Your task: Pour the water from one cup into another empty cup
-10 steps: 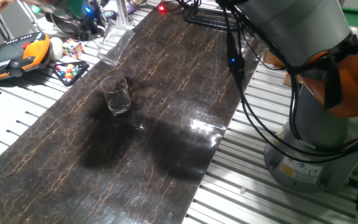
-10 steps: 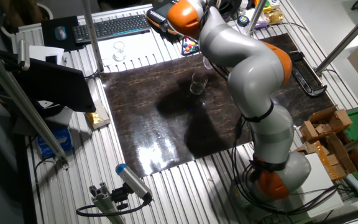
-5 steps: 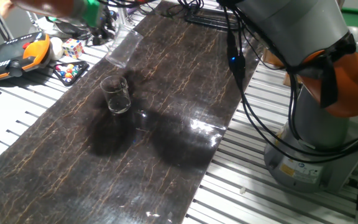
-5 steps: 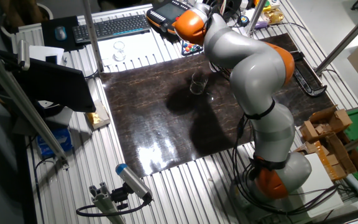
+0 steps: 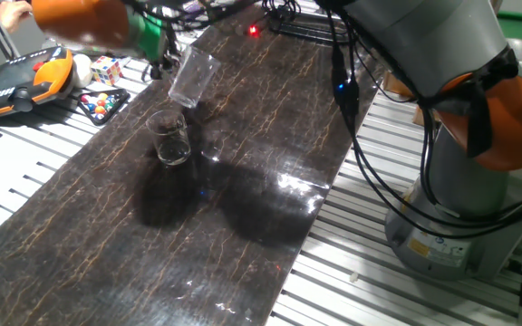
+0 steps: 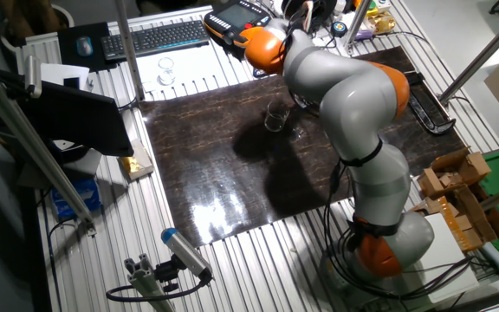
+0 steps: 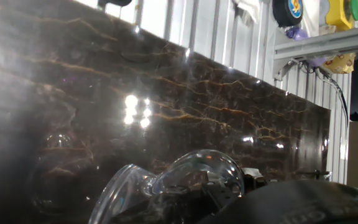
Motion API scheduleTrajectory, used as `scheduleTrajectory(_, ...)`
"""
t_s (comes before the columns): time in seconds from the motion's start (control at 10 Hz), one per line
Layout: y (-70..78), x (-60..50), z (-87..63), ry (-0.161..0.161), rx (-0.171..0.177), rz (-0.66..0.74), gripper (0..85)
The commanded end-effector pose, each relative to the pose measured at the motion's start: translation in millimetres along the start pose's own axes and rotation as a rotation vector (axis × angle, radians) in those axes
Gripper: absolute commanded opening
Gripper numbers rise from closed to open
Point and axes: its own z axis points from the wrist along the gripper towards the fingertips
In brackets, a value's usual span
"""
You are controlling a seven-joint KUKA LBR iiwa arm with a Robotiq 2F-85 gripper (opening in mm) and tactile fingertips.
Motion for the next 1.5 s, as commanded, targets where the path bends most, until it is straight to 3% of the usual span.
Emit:
scheduleTrajectory(0.0, 1.8, 0.2, 1.3, -0.001, 0.0, 0.001, 0.7)
scheduleTrajectory(0.6, 11.3, -0.1, 8.8, 0.012, -0.002, -0.024, 0.7)
scheduleTrajectory(1.1, 23.5, -0.2, 11.6, 0.005, 0.001, -0.017, 2.0)
scheduleTrajectory(1.2, 26.1, 0.3, 11.6, -0.004, 0.004, -0.006, 17.0)
scheduleTrajectory(1.4, 27.3, 0.6, 11.6, -0.013, 0.009, 0.001, 26.0)
